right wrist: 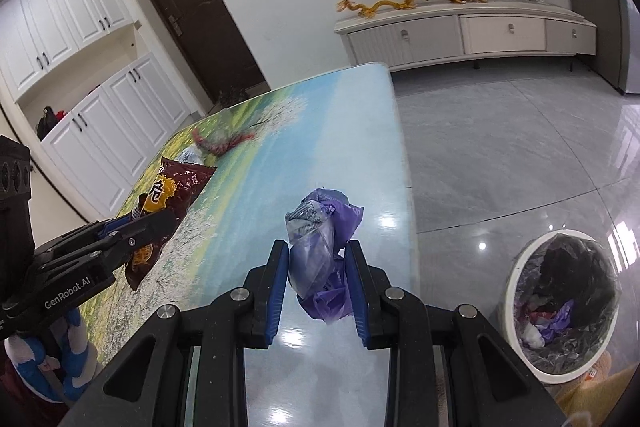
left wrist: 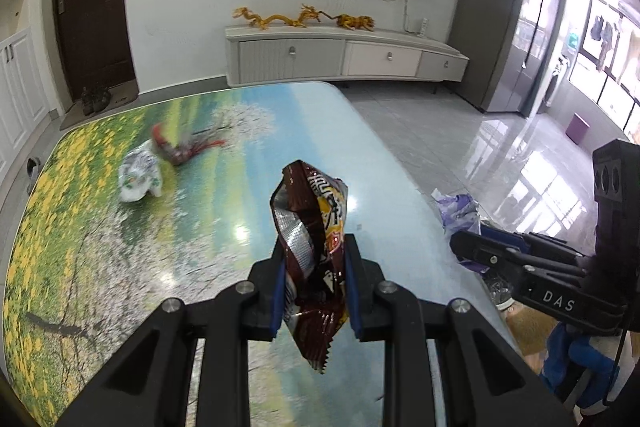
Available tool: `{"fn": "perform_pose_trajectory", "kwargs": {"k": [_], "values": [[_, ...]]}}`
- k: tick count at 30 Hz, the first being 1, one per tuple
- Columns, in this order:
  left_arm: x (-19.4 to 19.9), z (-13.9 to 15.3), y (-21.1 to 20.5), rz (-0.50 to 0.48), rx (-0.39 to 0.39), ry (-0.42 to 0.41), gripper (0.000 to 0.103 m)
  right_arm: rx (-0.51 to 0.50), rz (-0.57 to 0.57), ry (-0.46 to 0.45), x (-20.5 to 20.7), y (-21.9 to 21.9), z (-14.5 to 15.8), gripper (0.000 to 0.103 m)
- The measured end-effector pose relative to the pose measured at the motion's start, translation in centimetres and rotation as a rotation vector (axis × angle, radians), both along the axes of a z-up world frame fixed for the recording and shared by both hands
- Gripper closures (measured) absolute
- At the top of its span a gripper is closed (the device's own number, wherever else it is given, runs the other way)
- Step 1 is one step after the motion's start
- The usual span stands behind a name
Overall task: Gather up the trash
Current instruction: 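Carry both bags over the bin and open the right tool to drop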
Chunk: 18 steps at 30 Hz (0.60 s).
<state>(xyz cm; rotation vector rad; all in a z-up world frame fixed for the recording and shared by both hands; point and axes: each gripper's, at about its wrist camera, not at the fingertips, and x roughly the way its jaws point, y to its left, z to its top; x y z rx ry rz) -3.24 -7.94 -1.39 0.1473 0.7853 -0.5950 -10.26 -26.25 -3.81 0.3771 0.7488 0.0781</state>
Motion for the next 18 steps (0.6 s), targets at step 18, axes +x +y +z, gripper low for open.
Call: {"fn": "perform_pose_trajectory", "kwargs": {"k": [18], "values": [[-2.7,-2.1,-22.9,-0.416,0.074,0.102,0.079,0.078,-0.465,0.100,-8.2,-18.3,-5.9,0.076]]}}
